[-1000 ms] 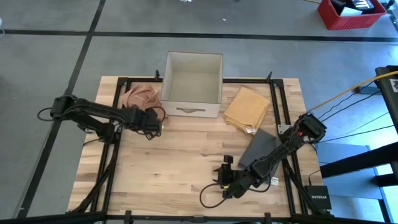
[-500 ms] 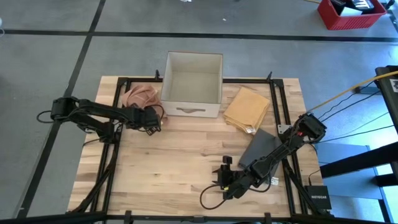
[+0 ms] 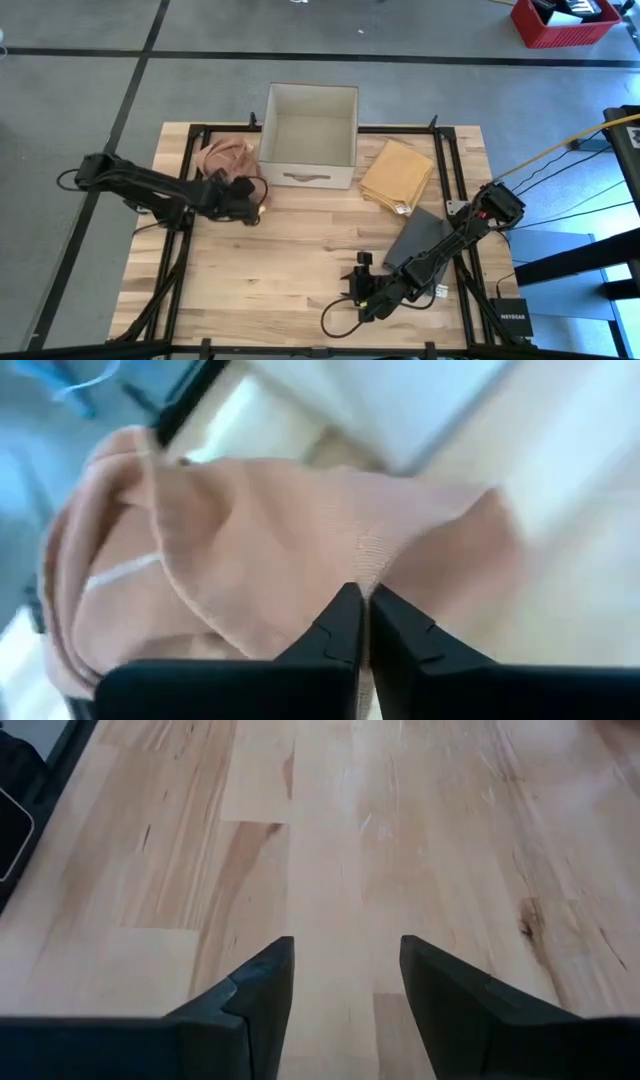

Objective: Fold towel
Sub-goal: Fold the brown towel

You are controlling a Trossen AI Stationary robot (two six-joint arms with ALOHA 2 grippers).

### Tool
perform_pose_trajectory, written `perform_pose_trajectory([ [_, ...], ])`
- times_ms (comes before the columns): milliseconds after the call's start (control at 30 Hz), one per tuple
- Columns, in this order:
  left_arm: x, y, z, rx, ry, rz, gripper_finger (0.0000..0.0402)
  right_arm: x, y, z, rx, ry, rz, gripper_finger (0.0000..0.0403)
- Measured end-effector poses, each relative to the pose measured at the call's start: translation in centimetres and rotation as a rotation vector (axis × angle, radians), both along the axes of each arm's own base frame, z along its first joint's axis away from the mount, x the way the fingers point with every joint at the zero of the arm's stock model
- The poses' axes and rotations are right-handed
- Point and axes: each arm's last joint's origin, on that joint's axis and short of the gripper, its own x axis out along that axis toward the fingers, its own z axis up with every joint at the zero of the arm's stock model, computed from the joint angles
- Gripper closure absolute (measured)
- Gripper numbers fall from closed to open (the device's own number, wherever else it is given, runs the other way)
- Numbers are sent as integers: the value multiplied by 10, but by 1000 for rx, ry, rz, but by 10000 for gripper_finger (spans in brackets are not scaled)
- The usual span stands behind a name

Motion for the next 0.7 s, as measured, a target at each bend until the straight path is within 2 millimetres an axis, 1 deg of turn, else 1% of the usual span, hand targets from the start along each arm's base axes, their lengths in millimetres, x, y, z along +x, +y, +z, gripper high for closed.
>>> perform_pose_trajectory([
  [100,1,-25,22,-110,-61,-71,397,0,0,0,6,3,5,215],
  [233,6,-64,44,-319,-161,-243,393,0,1,0,15,7,13,215],
  [400,15,-113,63,-497,-429,-465,399,0,1,1,24,-2,11,215],
  [467,19,-131,67,-526,-518,-568,396,1,2,1,29,-7,11,215],
  [567,26,-152,66,-527,-588,-681,393,1,2,2,37,-17,11,215],
  [700,45,-170,57,-446,-684,-745,396,2,3,3,45,-29,12,215],
])
